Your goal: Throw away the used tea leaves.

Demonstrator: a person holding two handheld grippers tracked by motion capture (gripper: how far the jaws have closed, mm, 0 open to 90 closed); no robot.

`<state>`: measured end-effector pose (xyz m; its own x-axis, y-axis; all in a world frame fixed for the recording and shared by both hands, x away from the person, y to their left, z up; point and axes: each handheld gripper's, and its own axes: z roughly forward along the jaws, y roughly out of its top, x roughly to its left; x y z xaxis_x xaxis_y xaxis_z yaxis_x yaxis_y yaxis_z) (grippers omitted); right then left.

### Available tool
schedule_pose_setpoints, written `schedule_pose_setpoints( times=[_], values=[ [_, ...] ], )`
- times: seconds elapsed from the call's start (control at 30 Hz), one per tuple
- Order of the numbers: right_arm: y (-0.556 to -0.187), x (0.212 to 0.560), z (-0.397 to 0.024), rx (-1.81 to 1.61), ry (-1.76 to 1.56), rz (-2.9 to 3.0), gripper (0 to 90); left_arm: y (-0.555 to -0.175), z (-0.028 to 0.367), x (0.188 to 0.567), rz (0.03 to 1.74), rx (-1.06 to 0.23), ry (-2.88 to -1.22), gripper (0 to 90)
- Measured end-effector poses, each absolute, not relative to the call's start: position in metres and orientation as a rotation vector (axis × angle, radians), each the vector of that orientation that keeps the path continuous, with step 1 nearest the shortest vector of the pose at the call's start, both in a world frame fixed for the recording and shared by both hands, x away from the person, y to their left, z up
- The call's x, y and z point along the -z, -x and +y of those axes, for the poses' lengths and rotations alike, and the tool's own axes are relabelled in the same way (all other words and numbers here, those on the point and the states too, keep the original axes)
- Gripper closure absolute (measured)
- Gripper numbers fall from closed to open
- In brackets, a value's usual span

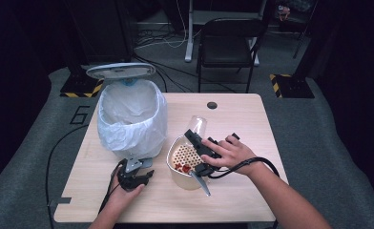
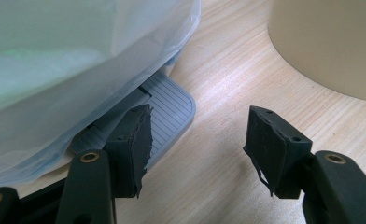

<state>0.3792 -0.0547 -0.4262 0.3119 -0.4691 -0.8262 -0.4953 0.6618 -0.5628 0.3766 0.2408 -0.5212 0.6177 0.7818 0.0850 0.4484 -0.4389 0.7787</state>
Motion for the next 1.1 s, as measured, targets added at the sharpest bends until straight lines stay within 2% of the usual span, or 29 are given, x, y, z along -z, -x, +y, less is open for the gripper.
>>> schedule_pose_setpoints(
  times=[1.1],
  values=[
    [-0.375,0.404,-0.052,-0.058,0.927,1.265,48.7,-0.377,0.241,0.521,0.963,-0.574,-2.096,40.9]
  ],
)
